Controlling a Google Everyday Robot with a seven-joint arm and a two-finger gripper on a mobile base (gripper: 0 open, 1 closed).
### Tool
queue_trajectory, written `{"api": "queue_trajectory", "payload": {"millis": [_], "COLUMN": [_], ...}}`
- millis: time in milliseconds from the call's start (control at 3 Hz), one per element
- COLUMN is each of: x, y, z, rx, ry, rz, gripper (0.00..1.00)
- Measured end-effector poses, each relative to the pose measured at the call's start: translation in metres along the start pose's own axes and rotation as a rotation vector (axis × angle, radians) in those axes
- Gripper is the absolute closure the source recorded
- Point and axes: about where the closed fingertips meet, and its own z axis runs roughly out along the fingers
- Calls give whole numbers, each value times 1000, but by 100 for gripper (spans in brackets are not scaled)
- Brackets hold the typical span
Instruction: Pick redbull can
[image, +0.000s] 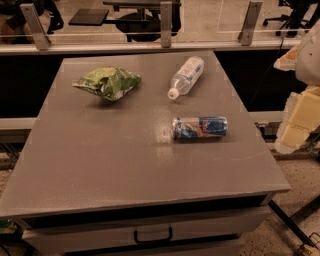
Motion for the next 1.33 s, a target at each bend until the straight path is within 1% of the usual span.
{"api": "queue_trajectory", "payload": {"millis": [667, 1000, 1333], "x": [-10, -29, -48], "y": [-6, -19, -25], "z": [7, 26, 55], "rx": [-11, -28, -58], "ry": [-12, -50, -72], "rz": [-4, -12, -42], "gripper": [0, 0, 0]}}
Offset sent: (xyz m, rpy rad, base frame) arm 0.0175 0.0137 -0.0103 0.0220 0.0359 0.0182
